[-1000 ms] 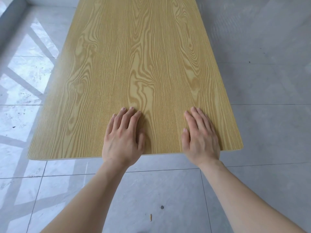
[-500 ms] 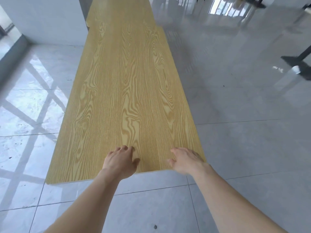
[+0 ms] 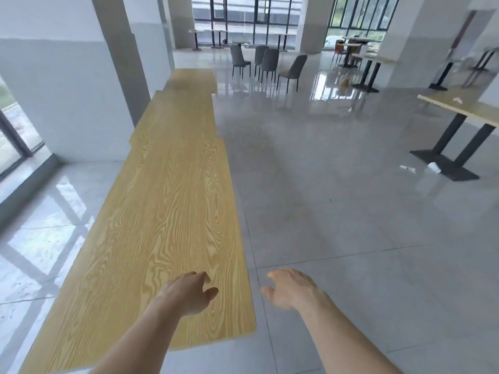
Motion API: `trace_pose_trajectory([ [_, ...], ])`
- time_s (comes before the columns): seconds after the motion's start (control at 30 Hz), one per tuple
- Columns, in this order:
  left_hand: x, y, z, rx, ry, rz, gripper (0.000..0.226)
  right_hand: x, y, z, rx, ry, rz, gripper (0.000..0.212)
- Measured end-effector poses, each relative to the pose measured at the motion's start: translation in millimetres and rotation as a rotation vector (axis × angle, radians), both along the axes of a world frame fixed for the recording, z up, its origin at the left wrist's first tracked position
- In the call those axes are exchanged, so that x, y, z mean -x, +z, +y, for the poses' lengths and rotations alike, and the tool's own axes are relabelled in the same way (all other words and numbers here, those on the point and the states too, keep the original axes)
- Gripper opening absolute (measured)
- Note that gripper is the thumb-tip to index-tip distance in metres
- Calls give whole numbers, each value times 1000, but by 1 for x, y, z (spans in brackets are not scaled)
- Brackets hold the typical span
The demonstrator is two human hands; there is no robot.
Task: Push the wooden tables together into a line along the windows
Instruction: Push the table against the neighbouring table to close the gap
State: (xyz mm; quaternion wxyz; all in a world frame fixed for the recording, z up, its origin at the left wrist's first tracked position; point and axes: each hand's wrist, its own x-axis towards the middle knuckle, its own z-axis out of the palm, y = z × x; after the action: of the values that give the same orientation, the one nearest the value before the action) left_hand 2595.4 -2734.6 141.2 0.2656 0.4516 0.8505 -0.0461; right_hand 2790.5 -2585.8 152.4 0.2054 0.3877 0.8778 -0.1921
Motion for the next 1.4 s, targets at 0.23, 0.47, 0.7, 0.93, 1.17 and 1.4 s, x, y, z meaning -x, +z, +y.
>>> trace_pose_trajectory([
  [0.23, -63, 42, 107, -70, -6, 18, 57, -64, 34, 107, -51, -39, 69, 56],
  [0.47, -75, 38, 227, -109, -45, 6, 58, -79, 30, 218, -71, -88, 79, 54],
  [0.7, -33, 25, 381, -127, -70, -16, 56, -35, 21, 360, -81, -81, 50, 55],
  [0.93, 41, 38, 534, -142, -39, -3, 54, 37, 49, 508, -103, -66, 54, 55],
  [1.17, 107, 44, 668, -178, -6, 3, 54, 109, 52, 647, -104, -17, 79, 56],
  [1.4, 187, 41, 812, -203, 119, 36, 55, 197, 46, 816, -98, 78, 94, 56],
])
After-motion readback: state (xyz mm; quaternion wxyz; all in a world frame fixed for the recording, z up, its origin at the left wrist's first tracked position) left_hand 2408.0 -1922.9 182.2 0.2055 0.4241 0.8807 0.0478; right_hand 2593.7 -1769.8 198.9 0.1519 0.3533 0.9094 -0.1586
